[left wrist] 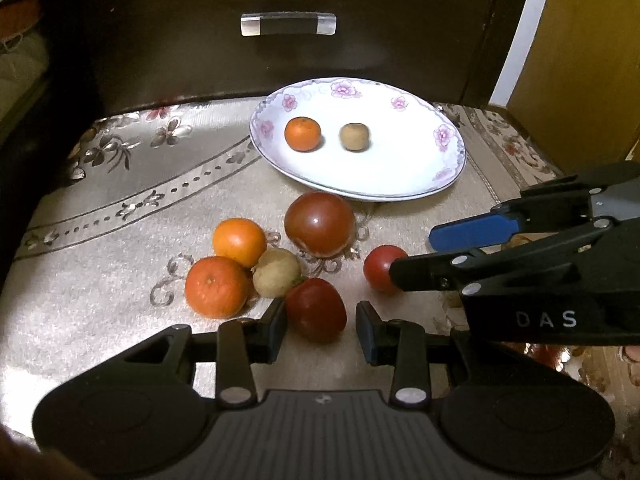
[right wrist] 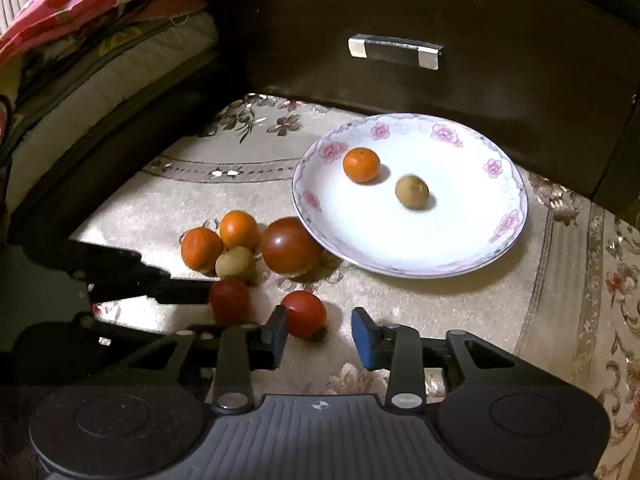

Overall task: Organize fruits
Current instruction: 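Lift both held cherry tomatoes and move them toward the white plate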

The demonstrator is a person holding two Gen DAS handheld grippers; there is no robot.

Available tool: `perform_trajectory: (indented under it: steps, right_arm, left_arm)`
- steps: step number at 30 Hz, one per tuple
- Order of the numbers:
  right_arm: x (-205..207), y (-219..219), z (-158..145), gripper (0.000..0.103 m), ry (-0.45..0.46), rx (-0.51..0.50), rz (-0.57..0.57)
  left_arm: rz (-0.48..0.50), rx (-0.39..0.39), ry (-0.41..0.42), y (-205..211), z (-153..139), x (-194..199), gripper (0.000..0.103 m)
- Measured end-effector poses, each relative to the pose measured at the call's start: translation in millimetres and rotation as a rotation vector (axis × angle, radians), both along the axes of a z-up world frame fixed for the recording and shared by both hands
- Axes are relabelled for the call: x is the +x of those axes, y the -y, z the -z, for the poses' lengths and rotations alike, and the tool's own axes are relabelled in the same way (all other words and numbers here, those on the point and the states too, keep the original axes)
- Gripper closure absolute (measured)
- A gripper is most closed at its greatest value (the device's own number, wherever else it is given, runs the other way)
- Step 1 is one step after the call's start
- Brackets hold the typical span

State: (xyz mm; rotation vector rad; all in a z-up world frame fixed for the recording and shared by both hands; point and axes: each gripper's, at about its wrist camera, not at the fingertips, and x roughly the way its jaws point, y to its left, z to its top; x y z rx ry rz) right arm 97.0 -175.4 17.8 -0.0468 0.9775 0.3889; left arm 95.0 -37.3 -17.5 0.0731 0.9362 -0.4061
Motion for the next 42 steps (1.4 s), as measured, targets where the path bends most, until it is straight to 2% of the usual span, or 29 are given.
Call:
perform_trajectory:
  steps: [6, 23, 26, 27, 29, 36, 42]
  right_arm:
    - [-0.1, 1.1, -1.3, 0.068, 0.000, 0.000, 0.002]
    - [7.4, -22.8, 13.4, 0.067, -0.037, 0.006, -0.039]
    - [7.6, -24.3, 14.7, 0.072, -0.042, 0.016, -0.035]
    - [7.2, -24.1, 14.3, 0.077, -0.043, 0.021, -0.034]
    - [6.5, -23.9, 13.2, 0.081, -0.048, 0.035, -0.040]
    - [6.4, -12.9, 9.4, 0.081, -0.038, 0.014, -0.006]
    - [5.1, 1.3, 5.1, 0.081, -0.031, 0.015, 0.028]
  left_arm:
    - [0.033, 0.017, 0.012, -0.7, -1.1, -1.5, 0.065]
    - [0.039, 0.034, 0.004, -12.9, -2.6, -8.0, 0.065]
    - [0.037, 0.033, 0.003, -12.7, -2.6, -6.7, 0.064]
    - [0.038, 0.035, 0.005, -12.3, -2.1, -6.4, 0.064]
    - [0.039, 0.038, 0.012, -11.4, -1.4, -6.7, 0.063]
    - [0.028, 0.019, 0.014, -10.7, -1.3, -2.4, 0.065]
    - [0.075, 0.027, 0.042, -5.0, -4.0, -5.7, 0.066]
